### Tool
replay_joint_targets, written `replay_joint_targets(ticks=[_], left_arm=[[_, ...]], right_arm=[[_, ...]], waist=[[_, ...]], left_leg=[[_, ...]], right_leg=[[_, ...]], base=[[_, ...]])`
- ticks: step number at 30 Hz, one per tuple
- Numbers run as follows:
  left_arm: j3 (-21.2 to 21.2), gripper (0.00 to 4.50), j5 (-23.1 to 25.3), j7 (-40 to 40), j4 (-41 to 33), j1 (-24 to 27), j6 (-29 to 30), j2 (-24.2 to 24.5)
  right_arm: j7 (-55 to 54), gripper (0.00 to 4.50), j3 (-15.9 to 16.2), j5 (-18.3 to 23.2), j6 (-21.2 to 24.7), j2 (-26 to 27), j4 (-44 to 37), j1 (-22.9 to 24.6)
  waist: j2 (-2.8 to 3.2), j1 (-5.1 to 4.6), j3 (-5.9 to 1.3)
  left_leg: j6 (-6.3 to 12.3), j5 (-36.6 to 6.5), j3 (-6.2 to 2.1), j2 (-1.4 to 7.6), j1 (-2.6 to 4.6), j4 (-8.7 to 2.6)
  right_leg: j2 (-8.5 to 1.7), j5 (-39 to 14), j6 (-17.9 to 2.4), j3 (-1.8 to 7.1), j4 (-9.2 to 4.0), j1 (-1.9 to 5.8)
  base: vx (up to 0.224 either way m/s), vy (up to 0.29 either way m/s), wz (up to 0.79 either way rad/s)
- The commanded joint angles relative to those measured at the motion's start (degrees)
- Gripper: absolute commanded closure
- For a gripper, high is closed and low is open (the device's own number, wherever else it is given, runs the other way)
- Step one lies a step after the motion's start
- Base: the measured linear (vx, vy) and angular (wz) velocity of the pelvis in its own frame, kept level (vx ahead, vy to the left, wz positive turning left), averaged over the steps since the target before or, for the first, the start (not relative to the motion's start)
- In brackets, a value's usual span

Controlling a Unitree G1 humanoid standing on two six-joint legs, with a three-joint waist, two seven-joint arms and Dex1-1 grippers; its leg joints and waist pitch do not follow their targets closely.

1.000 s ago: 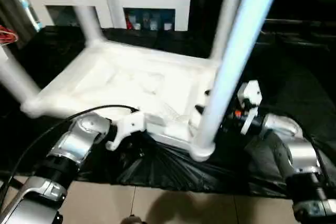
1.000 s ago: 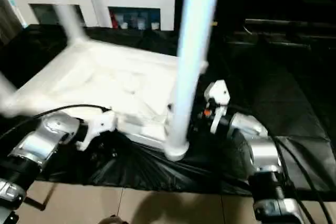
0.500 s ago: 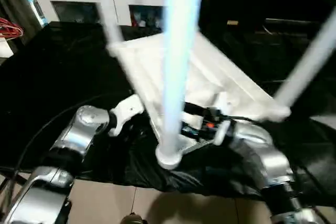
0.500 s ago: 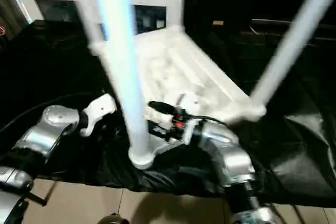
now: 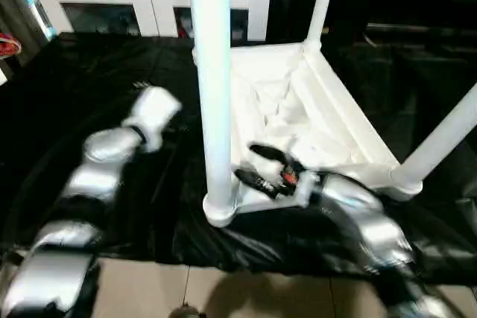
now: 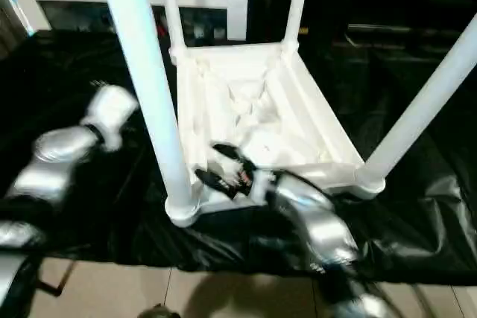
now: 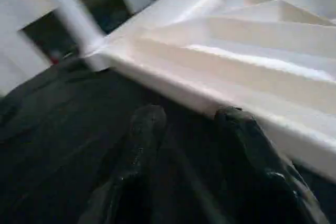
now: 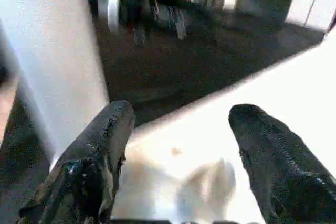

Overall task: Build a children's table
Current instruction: Rotate table base

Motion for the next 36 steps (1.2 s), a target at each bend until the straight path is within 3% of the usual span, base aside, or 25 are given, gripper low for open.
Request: replay_joint_targets(ticks=[1, 2, 3, 4, 5, 6, 8, 10, 12, 13, 14, 15, 16, 17, 18, 21, 24, 26, 30, 32, 34, 36], left_arm=[[0.3, 2.54, -3.9, -6.8, -7.4, 5.6, 3.2, 1.5], [0.3, 2.54, -3.9, -6.8, -7.4, 5.6, 3.2, 1.5], [0.2, 2.54, -7.4, -13.3, -13.9, 11.2, 6.8, 3.6], [0.2, 2.54, -7.4, -13.3, -13.9, 11.2, 6.8, 3.6], [-0.4, 2.54, -10.4, -18.4, -19.3, 15.6, 11.2, 5.8], [-0.7, 2.54, -11.2, -20.0, -20.9, 16.8, 12.2, 6.6], [-1.1, 2.54, -12.6, -22.6, -23.8, 19.0, 14.4, 8.2], [-1.8, 2.54, -15.4, -27.3, -30.2, 23.5, 19.3, 13.0], [-1.8, 2.54, -15.9, -28.2, -31.5, 24.5, 20.3, 14.2], [-1.8, 2.54, -16.3, -28.6, -32.5, 25.0, 21.2, 14.7], [-1.5, 2.54, -17.5, -29.8, -35.3, 26.5, 23.9, 16.2], [-1.3, 2.54, -18.1, -30.2, -37.3, 27.4, 25.9, 17.1], [-1.1, 2.54, -18.5, -30.5, -38.8, 28.1, 27.1, 17.7], [-0.5, 2.54, -19.1, -30.5, -41.2, 29.2, 28.7, 18.2], [-0.3, 2.54, -19.3, -30.5, -42.1, 29.6, 29.3, 18.4], [0.7, 2.54, -22.5, -29.6, -48.4, 32.1, 34.4, 19.9], [1.9, 2.54, -24.4, -28.3, -52.2, 33.3, 37.2, 19.9], [2.1, 2.54, -24.6, -28.1, -52.7, 33.4, 37.4, 19.8], [2.9, 2.54, -24.9, -26.2, -54.4, 33.7, 38.2, 18.3], [3.3, 2.54, -25.1, -23.9, -55.3, 33.8, 38.4, 17.1], [4.2, 2.54, -23.6, -16.9, -56.2, 33.9, 34.8, 12.1], [4.7, 2.54, -21.0, -10.9, -55.8, 33.5, 32.2, 8.5]], right_arm=[[4.7, 1.21, 2.5, -1.6, 0.2, -4.0, -3.9, 1.3], [4.7, 1.21, 2.5, -1.6, 0.2, -4.0, -3.9, 1.3], [8.2, 1.21, 3.6, -1.9, 0.6, -7.4, -5.3, 2.0], [8.2, 1.21, 3.6, -1.9, 0.6, -7.4, -5.3, 2.0], [9.6, 1.21, 4.7, -2.8, 0.0, -9.0, -5.6, 1.9], [9.8, 1.21, 5.0, -3.1, -0.4, -9.3, -5.6, 1.8], [10.0, 1.21, 5.6, -3.9, -1.3, -9.6, -5.1, 1.3], [7.5, 1.21, 7.8, -8.8, -4.1, -9.0, -1.2, -1.3], [5.5, 1.21, 8.7, -11.2, -5.4, -8.3, 1.2, -2.7], [4.6, 1.21, 9.1, -12.1, -5.8, -7.9, 2.2, -3.3], [1.3, 1.21, 10.2, -14.6, -7.0, -6.7, 5.5, -5.3], [-1.2, 1.21, 10.9, -16.1, -7.3, -5.4, 7.9, -7.0], [-2.2, 1.21, 11.3, -16.6, -7.2, -4.5, 9.2, -8.0], [-3.3, 1.21, 12.1, -17.5, -7.6, -3.2, 10.9, -9.3], [-3.5, 1.21, 12.2, -17.7, -7.7, -2.9, 11.3, -9.6], [-7.1, 1.21, 12.9, -19.6, -9.2, 0.8, 16.7, -13.0], [-13.9, 1.21, 11.9, -20.7, -11.6, 5.3, 23.6, -17.1], [-15.2, 1.21, 11.6, -20.7, -11.9, 6.2, 24.7, -17.8], [-20.5, 1.21, 7.7, -17.5, -11.9, 11.1, 28.6, -19.4], [-20.0, 1.21, 5.6, -14.7, -12.0, 12.8, 28.1, -18.8], [-17.6, 1.21, 1.7, -9.3, -12.3, 11.8, 21.6, -14.8], [-18.1, 1.21, 0.2, -8.0, -11.4, 10.2, 17.4, -12.2]], waist=[[-0.50, 0.21, -3.68], [-0.35, 0.32, -3.75], [-0.30, 0.22, -3.70], [-0.26, 0.11, -3.59], [-0.18, -0.04, -3.39], [-0.16, 0.06, -3.64], [-0.06, -0.39, -3.03], [-0.01, -0.46, -2.88], [0.03, -0.74, -2.48], [0.10, -0.79, -2.46], [-0.08, -0.72, -2.51], [0.05, -1.19, -2.23], [0.11, -1.27, -2.30], [0.19, -1.24, -2.42], [0.14, -1.33, -2.50], [0.11, -1.45, -2.60], [-0.02, -1.62, -2.57], [0.24, -1.86, -2.44], [0.15, -1.95, -2.52], [0.12, -1.98, -2.62], [-0.01, -1.79, -2.83], [-0.08, -1.52, -2.90]], left_leg=[[2.02, -8.4, -0.33, 1.45, 0.22, -3.91], [1.70, -8.9, -0.51, 1.78, 0.30, -4.03], [1.72, -9.4, -0.53, 1.90, 0.27, -4.09], [1.83, -9.6, -0.41, 1.89, 0.24, -4.21], [2.00, -10.8, -0.20, 1.71, 0.37, -4.16], [1.39, -10.7, -0.49, 1.98, 0.44, -4.23], [1.39, -13.6, -0.26, 1.79, 0.50, -4.65], [0.54, -15.9, -0.40, 1.86, 0.75, -4.87], [-0.53, -18.6, -0.49, 1.78, 1.16, -5.20], [-0.78, -19.0, -0.44, 1.77, 1.43, -5.15], [-1.22, -19.1, -0.58, 1.79, 1.37, -5.23], [-1.79, -19.7, -0.72, 1.62, 1.03, -5.58], [-2.05, -20.2, -0.73, 1.64, 1.13, -5.58], [-2.13, -20.6, -0.64, 1.71, 1.64, -5.40], [-2.08, -19.9, -0.71, 1.70, 1.41, -5.46], [-1.73, -18.3, -0.50, 1.61, 1.39, -5.29], [-2.10, -17.7, -0.41, 1.55, 1.43, -5.27], [-2.43, -18.6, -0.49, 1.43, 1.42, -5.33], [-2.65, -18.7, -0.47, 1.49, 1.54, -5.38], [-2.67, -18.0, -0.52, 1.55, 1.49, -5.39], [-1.99, -16.9, -0.49, 1.68, 1.47, -5.30], [-1.78, -15.4, -0.43, 1.61, 1.34, -5.18]], right_leg=[[-3.58, -5.3, -9.9, 2.99, -3.22, 3.73], [-3.84, -6.2, -10.0, 2.96, -2.99, 3.79], [-3.84, -7.3, -9.8, 3.03, -3.06, 3.71], [-3.68, -7.6, -10.0, 3.07, -3.16, 3.63], [-3.35, -8.8, -9.9, 3.15, -3.59, 3.18], [-3.84, -8.5, -10.4, 3.16, -3.09, 3.49], [-3.30, -12.3, -10.3, 3.23, -3.86, 3.02], [-3.44, -15.4, -10.1, 3.27, -4.10, 2.90], [-3.33, -19.2, -9.5, 3.29, -4.57, 2.60], [-3.29, -19.5, -9.6, 3.37, -4.64, 2.41], [-3.45, -19.2, -9.8, 3.43, -4.35, 2.60], [-3.28, -20.2, -10.0, 3.28, -4.30, 2.79], [-3.38, -20.8, -9.7, 3.32, -4.38, 2.93], [-3.37, -20.0, -9.7, 3.51, -4.44, 2.56], [-3.26, -18.1, -10.1, 3.49, -4.18, 2.88], [-3.02, -14.8, -11.2, 3.53, -3.77, 2.90], [-2.98, -14.2, -11.5, 3.56, -3.67, 2.82], [-2.92, -15.4, -11.5, 3.55, -3.82, 2.81], [-2.83, -14.7, -10.5, 3.70, -3.76, 2.81], [-2.83, -13.1, -10.6, 3.72, -3.53, 2.92], [-2.79, -9.9, -10.3, 3.65, -3.39, 3.16], [-2.56, -7.7, -9.8, 3.62, -3.41, 3.36]], base=[[0.000, 0.000, 0.00], [0.000, 0.000, 0.00], [0.000, 0.000, 0.00], [0.000, 0.000, 0.00], [0.000, 0.000, 0.00], [0.000, 0.000, 0.00], [0.000, 0.000, 0.00], [0.000, 0.000, 0.00], [0.000, 0.000, 0.00], [0.000, 0.000, 0.00], [0.000, 0.000, 0.00], [0.000, 0.000, 0.00], [0.000, 0.000, 0.00], [0.000, 0.000, 0.00], [0.000, 0.000, 0.00], [0.000, 0.000, 0.00], [0.000, 0.000, 0.00], [0.000, 0.000, 0.00], [0.000, 0.000, 0.00], [0.000, 0.000, 0.00], [0.000, 0.000, 0.00], [0.000, 0.000, 0.00]])
